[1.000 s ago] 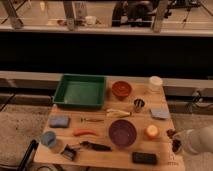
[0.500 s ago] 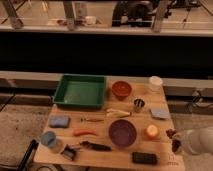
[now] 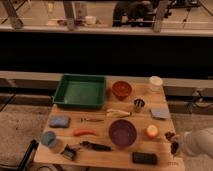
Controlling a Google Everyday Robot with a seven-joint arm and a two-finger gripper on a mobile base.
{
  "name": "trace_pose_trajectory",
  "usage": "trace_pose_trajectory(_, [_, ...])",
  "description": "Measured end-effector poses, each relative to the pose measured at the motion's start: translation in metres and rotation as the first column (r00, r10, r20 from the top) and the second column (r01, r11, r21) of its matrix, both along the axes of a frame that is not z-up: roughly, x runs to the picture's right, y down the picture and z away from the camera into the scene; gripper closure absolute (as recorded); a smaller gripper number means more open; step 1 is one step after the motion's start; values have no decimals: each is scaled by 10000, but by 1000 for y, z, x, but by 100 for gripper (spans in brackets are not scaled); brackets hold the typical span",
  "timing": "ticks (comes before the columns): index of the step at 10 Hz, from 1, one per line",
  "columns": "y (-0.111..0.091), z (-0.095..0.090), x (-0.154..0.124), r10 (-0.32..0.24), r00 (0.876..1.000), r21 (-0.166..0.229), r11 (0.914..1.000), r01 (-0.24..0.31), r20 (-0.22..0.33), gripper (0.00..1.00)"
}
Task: Place grapes in table surface
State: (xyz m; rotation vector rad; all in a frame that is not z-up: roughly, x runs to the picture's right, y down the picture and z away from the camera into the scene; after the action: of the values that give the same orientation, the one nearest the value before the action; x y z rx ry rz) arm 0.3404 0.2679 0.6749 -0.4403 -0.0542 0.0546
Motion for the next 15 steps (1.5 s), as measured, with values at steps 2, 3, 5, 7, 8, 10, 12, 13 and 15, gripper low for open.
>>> trace_pose_trajectory(2, [6, 5, -1, -84, 10000, -148, 9999, 84, -23, 100])
trace_pose_trajectory(3, [9, 8, -2, -82, 10000, -197, 9998, 81, -38, 100])
trace_pose_trajectory(5, [13, 12, -1, -107, 9999, -296, 9995, 104, -121, 100])
trace_pose_trajectory(7, [18, 19, -3, -176, 9998, -433, 9989, 171, -115, 100])
trace_pose_trajectory(8, [20, 21, -3, -201, 9997, -474, 9987, 196, -110, 100])
trace_pose_trajectory(10, [22, 22, -4, -246, 9995, -636, 9977, 233, -199, 89])
trace_pose_trajectory(12, [21, 25, -7, -261, 9994, -724, 9971, 244, -221, 70])
trace_pose_trajectory(13, [23, 25, -7, -270, 9993, -815, 9964, 249, -251, 59])
trace_pose_trajectory(15, [26, 26, -8, -275, 9992, -875, 9959, 249, -283, 40])
